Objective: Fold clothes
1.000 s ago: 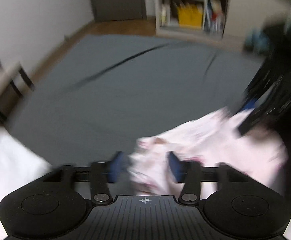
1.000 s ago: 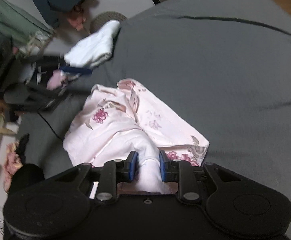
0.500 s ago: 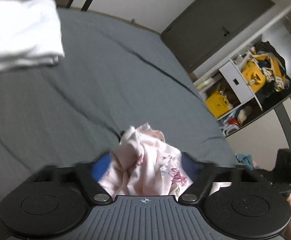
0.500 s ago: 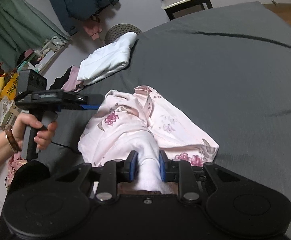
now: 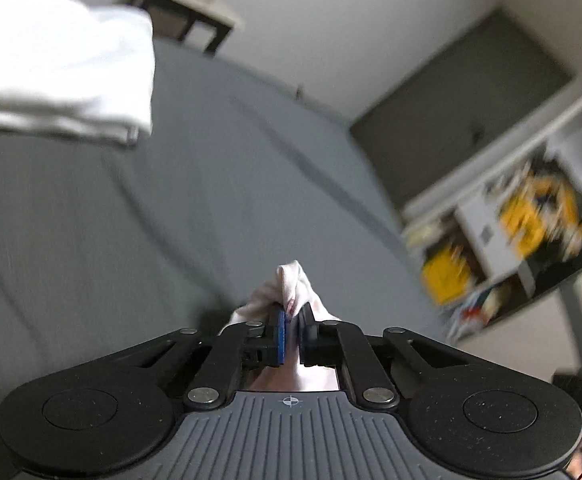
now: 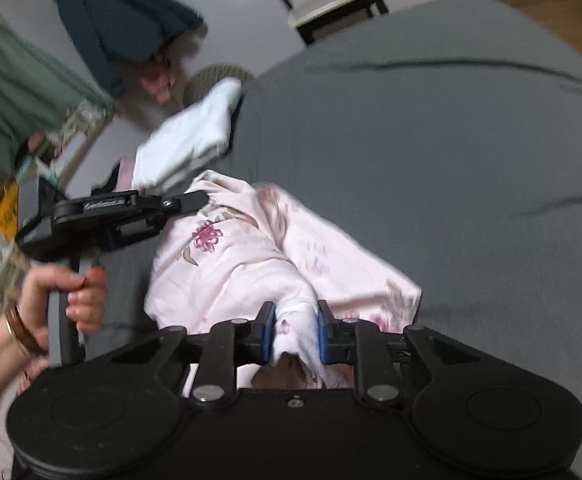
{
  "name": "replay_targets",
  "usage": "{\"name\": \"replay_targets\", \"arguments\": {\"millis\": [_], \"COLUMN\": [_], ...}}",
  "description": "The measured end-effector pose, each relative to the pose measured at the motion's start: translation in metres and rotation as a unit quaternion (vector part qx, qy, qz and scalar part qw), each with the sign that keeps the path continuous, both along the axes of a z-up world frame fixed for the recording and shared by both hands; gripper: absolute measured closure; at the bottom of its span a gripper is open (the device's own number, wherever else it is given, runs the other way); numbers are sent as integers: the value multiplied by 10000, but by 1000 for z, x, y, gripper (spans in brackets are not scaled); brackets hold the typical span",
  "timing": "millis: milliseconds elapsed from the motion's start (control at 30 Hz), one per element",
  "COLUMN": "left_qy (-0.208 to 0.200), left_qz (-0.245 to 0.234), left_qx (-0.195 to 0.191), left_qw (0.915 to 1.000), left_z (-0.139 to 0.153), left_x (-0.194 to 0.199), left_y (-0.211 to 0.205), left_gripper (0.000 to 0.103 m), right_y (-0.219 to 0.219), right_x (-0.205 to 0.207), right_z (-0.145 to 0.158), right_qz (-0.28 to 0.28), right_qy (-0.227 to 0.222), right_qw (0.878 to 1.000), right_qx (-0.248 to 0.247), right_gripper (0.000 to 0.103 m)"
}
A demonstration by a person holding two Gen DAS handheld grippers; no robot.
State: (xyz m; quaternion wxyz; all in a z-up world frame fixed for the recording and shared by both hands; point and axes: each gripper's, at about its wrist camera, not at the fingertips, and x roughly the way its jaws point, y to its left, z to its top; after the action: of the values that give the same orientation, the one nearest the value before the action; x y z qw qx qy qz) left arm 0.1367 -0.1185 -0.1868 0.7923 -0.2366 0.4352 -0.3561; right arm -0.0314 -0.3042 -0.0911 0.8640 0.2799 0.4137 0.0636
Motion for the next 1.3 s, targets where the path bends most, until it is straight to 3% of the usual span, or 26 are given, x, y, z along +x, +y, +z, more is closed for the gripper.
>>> {"name": "replay_targets", "arguments": {"millis": [67, 167, 300, 400, 500, 567, 667, 700, 733, 800, 900, 967, 1000, 1067, 1133, 1200, 1267, 1300], "left_qy": [61, 228, 835, 633, 548, 479, 141, 12, -117, -374, -760, -757, -765, -798, -591, -411, -512, -546], "left_qz": [197, 490, 1050, 892, 583, 351, 255, 240, 225, 195, 149, 141, 171, 249, 226, 184, 203, 232], "left_qx": [-174, -61, -49, 160, -62, -210, -134, -88, -43, 49, 187, 407, 526, 622, 580, 546, 646, 676], "left_qw": [9996, 9985, 9909, 9939, 9968, 9980, 9995, 9997, 9997, 9991, 9968, 9962, 9955, 9946, 9963, 9975, 9964, 9959], "left_z": [2, -3, -29, -31, -24, -18, -10, -7, -4, 1, 9, 11, 12, 9, 4, 0, -2, -4], "left_x": [6, 17, 34, 35, 30, 23, 8, 2, -4, -15, -31, -32, -30, -28, -22, -18, -19, -19], "left_y": [5, -2, 5, 2, 1, 1, -1, -2, -3, -4, -6, -12, -17, -23, -30, -37, -44, -46], "left_gripper": [97, 98, 101, 100, 100, 97, 85, 68, 39, 8, 8, 8, 14, 31, 60, 72, 87, 102], "right_y": [-5, -14, -27, -38, -43, -45, -51, -52, -53, -54, -49, -46, -45, -44, -44, -47, -50, -52], "right_x": [1, 8, 17, 16, 12, 8, -2, -5, -8, -13, -11, -8, -7, -5, -3, -3, -6, -9], "right_z": [2, -10, -32, -46, -48, -47, -45, -44, -43, -42, -46, -49, -50, -52, -53, -58, -61, -62], "right_qz": [-136, -329, -589, -845, -997, -1088, -1277, -1339, -1413, -1532, -1542, -1542, -1530, -1506, -1491, -1552, -1623, -1651], "right_qy": [-67, 172, 586, 655, 584, 531, 383, 329, 288, 351, 623, 759, 768, 752, 731, 755, 761, 754], "right_qw": [9998, 9993, 9964, 9922, 9894, 9876, 9837, 9819, 9800, 9767, 9762, 9774, 9778, 9786, 9790, 9767, 9738, 9728], "right_qx": [92, 96, 145, 647, 878, 997, 1211, 1298, 1371, 1458, 1392, 1231, 1209, 1184, 1179, 1276, 1400, 1442], "right_gripper": [83, 83, 83, 81, 65, 46, 38, 38, 37, 37, 38, 50, 56, 70, 72, 75, 81, 82]}}
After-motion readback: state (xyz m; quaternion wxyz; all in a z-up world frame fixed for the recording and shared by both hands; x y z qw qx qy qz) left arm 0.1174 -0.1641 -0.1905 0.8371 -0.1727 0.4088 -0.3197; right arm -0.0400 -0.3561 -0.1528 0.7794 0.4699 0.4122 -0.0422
